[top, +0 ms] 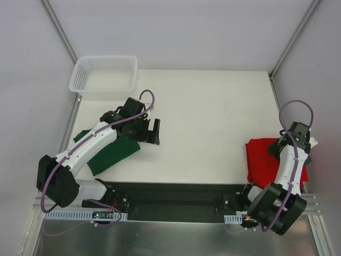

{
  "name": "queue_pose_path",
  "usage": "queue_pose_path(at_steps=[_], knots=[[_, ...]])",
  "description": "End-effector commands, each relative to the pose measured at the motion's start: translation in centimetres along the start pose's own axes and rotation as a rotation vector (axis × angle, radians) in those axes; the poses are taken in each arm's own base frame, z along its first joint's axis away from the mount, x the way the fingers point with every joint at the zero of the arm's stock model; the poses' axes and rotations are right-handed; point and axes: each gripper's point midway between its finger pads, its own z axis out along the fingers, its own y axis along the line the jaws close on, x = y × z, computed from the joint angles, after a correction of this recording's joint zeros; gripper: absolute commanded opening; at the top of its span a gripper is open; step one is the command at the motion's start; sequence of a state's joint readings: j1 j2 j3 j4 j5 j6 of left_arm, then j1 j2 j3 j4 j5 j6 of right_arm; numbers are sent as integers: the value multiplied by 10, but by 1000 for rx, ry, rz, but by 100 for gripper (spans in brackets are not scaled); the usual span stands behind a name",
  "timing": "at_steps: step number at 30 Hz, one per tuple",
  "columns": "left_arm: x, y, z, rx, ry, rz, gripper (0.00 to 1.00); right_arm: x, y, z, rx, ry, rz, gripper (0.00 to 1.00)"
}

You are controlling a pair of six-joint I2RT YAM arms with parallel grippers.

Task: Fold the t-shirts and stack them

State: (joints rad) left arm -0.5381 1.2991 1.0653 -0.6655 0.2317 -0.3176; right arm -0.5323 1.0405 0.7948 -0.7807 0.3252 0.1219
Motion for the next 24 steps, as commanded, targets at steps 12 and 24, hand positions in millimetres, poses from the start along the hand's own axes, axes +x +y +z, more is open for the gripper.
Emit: queue_pose_path(at_steps=[12,24], knots=[[5,-5,-3,12,-5,59,99,-14,31,68,-147,76,236,96],[6,6,4,-46,5,29,99,2,130,61,-398,199,-21,96]])
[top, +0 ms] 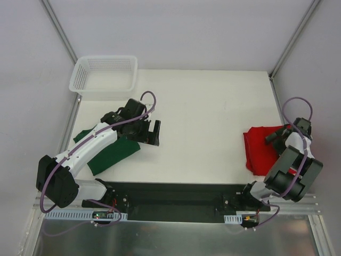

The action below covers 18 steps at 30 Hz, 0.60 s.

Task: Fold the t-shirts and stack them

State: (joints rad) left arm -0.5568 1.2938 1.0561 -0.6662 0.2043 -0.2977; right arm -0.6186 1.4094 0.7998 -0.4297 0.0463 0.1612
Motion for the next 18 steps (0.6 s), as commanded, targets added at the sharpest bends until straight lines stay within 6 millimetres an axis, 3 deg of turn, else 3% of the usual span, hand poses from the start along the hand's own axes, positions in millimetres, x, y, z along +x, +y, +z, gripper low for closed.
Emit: queue_pose_path(at_steps=[1,5,9,18], knots=[[3,4,3,-27,7,-10,99,31,70,2,-174,114,-163,96],[3,6,1,-38,-5,-16,99,36,107,-4,-168,111,-267,96],[2,9,-3,-56,-27,-15,99,60,149,-8,-192,133,-303,96],[14,16,-9,-72,-49,-20,99,117,203,-15,-195,132,-248,96]])
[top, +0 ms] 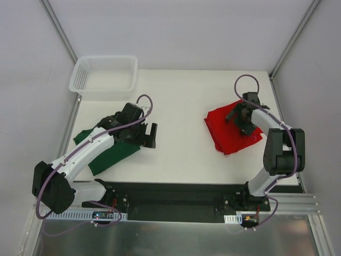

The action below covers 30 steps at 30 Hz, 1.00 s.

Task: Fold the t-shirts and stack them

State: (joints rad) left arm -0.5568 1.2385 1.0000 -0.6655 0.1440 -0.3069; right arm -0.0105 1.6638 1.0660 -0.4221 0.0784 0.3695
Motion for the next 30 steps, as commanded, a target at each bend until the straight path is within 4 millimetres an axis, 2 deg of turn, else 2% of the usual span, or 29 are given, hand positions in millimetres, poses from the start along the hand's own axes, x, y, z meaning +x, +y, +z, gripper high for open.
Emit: queue_pose_path(at_steps=[1,4,8,12,16,25,27,30], knots=[[6,4,-6,-21,-23,-14,99,33,34,5,5,41,137,96],[9,5,-7,-21,-29,-18,99,44,53,3,5,5,150,96],[12,5,-10,-14,-34,-20,99,55,81,4,-16,-24,256,96],[16,6,-13,-10,-37,-18,99,81,115,12,-26,9,285,96],[21,7,-17,-12,-45,-25,99,105,137,25,-21,5,318,96],[34,11,-26,-9,-70,-53,99,140,198,15,-101,-24,373,96],[35,11,-29,-11,-84,-54,99,148,217,10,-119,-11,346,96],[36,13,-34,-15,-99,-58,99,163,230,1,-116,-1,275,96]])
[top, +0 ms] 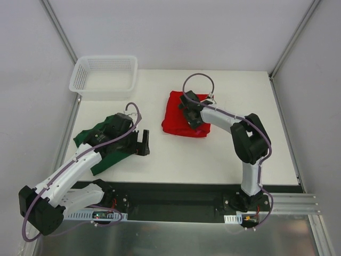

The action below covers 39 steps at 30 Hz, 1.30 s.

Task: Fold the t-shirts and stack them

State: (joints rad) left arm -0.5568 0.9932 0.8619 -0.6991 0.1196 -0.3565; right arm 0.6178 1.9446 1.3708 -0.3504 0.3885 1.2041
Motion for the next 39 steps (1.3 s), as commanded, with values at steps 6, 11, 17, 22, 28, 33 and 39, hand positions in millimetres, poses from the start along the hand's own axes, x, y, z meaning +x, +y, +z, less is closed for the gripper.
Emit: queue_pose_path(at_steps=[6,11,17,22,28,33,39], knots=[[0,3,-17,-21,-53,-18,99,66,-18,-21,75,144,-166,96],[-4,4,-16,-31,-55,-14,99,58,-42,-40,91,135,-239,96],[-6,3,-15,-34,-54,-11,99,34,-59,-55,127,87,-323,96],[-9,6,-13,-54,-52,-6,99,30,-53,-65,122,90,-363,96],[-11,5,-13,-52,-51,-6,99,33,-32,-66,101,95,-380,96],[-14,11,-13,-91,-72,-23,99,24,-15,-80,66,55,-410,96],[-32,27,-27,-196,-180,-99,99,13,12,-104,-8,36,-490,96]])
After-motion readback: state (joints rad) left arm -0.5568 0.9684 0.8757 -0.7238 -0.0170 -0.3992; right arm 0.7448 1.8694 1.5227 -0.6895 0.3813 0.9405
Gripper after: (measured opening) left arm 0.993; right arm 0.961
